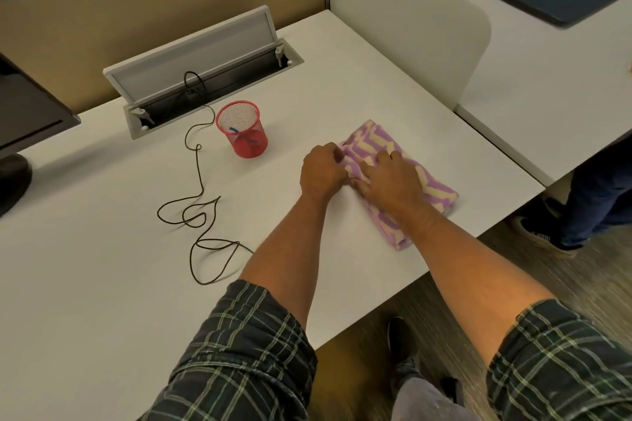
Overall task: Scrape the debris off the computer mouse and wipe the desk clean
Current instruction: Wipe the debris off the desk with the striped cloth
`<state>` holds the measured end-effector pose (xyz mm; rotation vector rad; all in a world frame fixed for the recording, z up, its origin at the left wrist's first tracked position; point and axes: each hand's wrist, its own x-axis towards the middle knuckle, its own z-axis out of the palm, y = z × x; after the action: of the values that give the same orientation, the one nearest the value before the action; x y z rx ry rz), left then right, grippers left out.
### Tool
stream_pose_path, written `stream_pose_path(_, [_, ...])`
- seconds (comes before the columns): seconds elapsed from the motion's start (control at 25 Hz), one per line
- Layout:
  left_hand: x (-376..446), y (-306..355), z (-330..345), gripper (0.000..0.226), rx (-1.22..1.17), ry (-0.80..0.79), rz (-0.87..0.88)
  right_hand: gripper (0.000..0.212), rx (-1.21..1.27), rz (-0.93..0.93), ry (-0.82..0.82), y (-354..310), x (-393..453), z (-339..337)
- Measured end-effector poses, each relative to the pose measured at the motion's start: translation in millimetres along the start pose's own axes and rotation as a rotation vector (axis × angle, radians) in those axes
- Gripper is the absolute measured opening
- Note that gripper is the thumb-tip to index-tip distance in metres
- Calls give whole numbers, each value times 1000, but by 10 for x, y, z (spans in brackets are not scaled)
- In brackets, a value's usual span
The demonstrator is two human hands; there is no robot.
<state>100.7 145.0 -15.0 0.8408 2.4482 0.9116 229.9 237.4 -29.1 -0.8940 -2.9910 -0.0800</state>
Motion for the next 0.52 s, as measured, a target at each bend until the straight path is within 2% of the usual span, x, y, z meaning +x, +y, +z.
stream_pose_path(0.16, [-177, -36, -65, 42, -15, -48, 97, 40, 16, -47, 27, -86, -46, 27])
stream_pose_path(0.28, [-396, -112, -128, 40, 61, -39, 147, 34, 84, -68, 10, -99, -72, -71])
stream_pose_path(0.36, [-536, -182, -168, 48, 119, -7, 205, 29, 287, 37, 25, -47, -109, -164])
stream_pose_path(0.44, [-670, -243, -247, 57, 244, 29, 260, 39, 556, 181, 90, 6, -195, -247])
stream_pose_path(0.52, [-789, -298, -363, 65, 393, 32, 271, 46, 709, 226, 164, 38, -288, -314])
